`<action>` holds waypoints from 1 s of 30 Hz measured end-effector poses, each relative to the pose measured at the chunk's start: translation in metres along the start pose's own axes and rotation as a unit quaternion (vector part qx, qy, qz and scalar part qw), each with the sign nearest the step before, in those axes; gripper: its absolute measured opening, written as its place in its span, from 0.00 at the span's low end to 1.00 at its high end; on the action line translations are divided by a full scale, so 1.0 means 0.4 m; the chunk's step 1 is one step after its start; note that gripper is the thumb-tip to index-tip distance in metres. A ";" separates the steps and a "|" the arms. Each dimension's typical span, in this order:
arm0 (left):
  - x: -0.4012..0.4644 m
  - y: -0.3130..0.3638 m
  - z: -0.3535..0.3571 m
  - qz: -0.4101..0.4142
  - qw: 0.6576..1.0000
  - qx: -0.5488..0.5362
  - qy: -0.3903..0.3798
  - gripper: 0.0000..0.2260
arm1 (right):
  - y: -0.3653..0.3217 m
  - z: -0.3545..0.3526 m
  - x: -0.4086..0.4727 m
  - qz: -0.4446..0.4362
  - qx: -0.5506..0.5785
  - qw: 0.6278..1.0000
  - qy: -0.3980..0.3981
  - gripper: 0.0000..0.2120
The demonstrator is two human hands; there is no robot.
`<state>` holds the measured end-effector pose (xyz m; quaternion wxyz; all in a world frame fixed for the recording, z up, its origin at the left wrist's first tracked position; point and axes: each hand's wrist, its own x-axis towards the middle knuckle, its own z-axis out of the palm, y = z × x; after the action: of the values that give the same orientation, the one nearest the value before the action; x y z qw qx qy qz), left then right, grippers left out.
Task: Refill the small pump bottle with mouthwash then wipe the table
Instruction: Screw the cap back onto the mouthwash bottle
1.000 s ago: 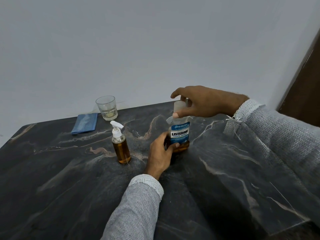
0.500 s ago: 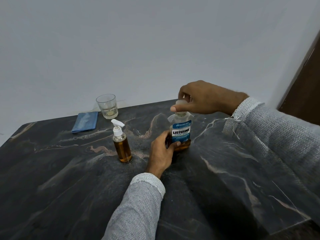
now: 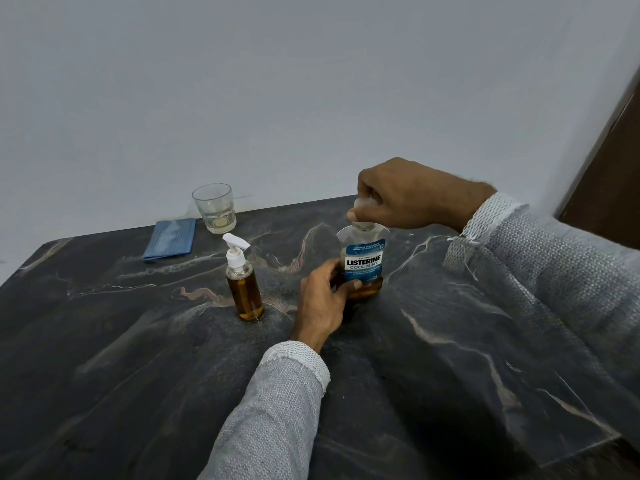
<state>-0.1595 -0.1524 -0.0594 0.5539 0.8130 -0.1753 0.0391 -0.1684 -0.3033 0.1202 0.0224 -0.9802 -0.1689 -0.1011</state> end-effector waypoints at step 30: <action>0.009 -0.006 0.004 -0.012 1.000 -0.016 0.001 0.20 | 0.003 0.084 -0.043 0.026 0.100 0.991 0.085 0.23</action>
<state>-0.1554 -0.1541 -0.0612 0.5675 0.8059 -0.1659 0.0304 -0.1777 -0.3073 0.0838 0.1370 -0.9649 -0.1501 -0.1666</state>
